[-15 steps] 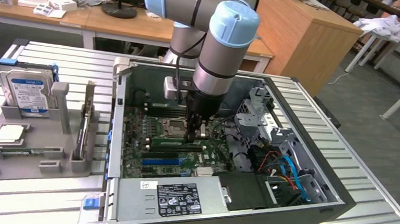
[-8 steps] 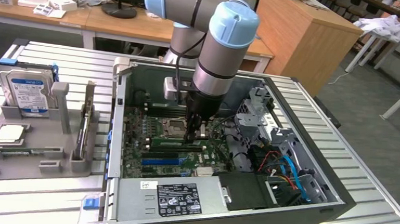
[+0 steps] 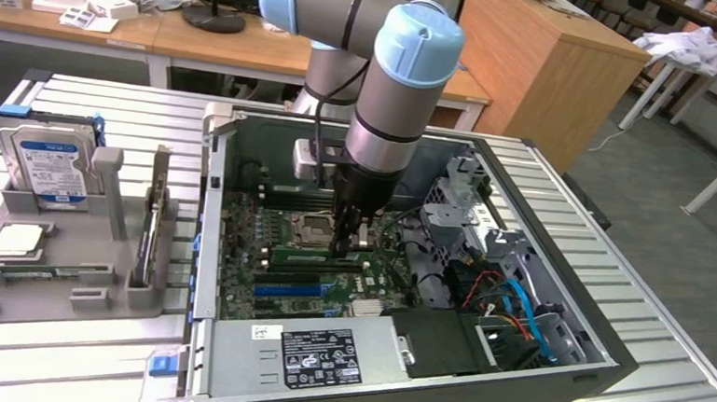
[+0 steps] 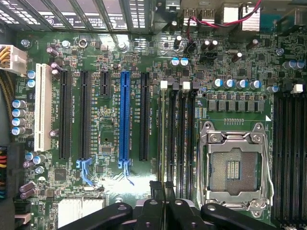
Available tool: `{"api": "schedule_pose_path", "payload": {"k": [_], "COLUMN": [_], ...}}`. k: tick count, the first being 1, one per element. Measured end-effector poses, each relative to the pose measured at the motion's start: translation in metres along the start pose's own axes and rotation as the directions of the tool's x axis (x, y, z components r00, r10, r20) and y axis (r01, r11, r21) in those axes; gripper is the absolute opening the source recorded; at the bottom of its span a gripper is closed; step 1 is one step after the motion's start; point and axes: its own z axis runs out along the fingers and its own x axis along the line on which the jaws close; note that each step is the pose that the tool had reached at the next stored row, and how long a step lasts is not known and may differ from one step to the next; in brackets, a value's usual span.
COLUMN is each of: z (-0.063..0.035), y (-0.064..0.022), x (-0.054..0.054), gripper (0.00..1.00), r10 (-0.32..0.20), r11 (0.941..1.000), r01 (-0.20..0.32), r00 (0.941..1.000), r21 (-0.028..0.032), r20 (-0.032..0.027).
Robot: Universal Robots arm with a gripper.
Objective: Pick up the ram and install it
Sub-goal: 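Insert the ram into the slot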
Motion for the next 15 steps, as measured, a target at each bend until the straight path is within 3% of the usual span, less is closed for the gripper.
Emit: {"api": "schedule_pose_path", "payload": {"k": [15], "z": [0.0012], "y": [0.0005], "x": [-0.0006], "gripper": [0.12], "r10": [0.000], "r11": [1.0000], "r01": [0.000], "r00": [1.0000], "r21": [0.0000], "r20": [0.0000]}}
